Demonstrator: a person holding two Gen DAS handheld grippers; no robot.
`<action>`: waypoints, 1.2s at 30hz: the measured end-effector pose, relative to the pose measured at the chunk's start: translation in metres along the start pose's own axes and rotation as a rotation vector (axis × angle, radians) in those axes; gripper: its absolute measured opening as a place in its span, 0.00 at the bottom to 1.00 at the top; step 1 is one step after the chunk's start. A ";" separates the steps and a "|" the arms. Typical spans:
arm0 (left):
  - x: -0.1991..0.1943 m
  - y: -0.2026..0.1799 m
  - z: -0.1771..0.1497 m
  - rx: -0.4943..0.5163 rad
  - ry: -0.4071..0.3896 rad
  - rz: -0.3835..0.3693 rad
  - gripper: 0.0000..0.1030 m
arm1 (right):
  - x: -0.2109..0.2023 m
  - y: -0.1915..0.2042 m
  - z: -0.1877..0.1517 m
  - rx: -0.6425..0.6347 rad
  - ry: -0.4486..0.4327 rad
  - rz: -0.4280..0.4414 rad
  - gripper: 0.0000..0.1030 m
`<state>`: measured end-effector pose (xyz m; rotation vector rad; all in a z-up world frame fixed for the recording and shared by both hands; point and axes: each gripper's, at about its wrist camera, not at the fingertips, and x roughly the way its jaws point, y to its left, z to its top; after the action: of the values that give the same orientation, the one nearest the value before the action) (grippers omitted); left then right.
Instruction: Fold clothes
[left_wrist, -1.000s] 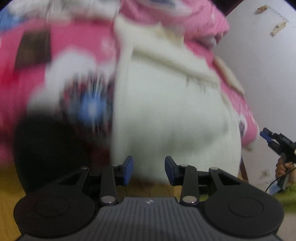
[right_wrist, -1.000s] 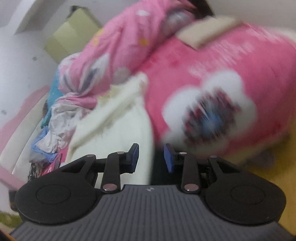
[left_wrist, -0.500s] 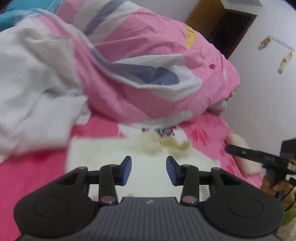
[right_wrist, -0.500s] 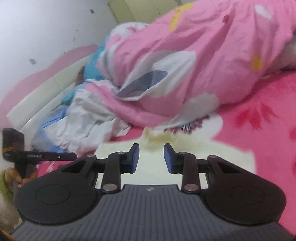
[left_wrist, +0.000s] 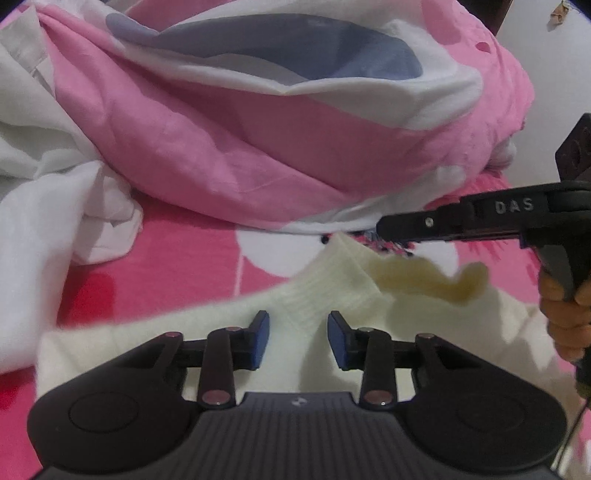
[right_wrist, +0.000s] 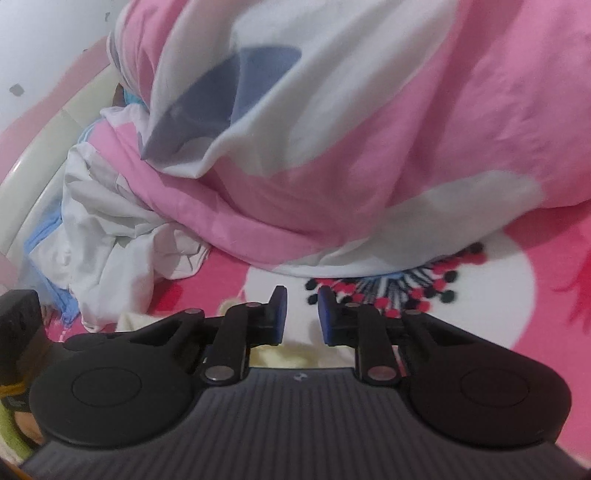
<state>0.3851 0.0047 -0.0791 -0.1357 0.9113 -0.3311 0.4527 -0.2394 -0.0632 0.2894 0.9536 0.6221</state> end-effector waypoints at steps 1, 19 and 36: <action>0.002 0.000 0.000 0.001 -0.005 0.008 0.34 | 0.002 0.002 -0.001 -0.007 0.012 0.017 0.13; -0.003 0.012 0.025 -0.069 -0.086 -0.077 0.42 | 0.016 0.066 -0.068 -0.506 0.053 -0.091 0.12; 0.012 -0.012 0.008 0.226 -0.069 0.070 0.47 | -0.046 0.000 -0.057 -0.352 -0.049 -0.118 0.10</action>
<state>0.3960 -0.0105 -0.0801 0.0920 0.8023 -0.3592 0.3862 -0.2697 -0.0648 -0.0645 0.7918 0.6585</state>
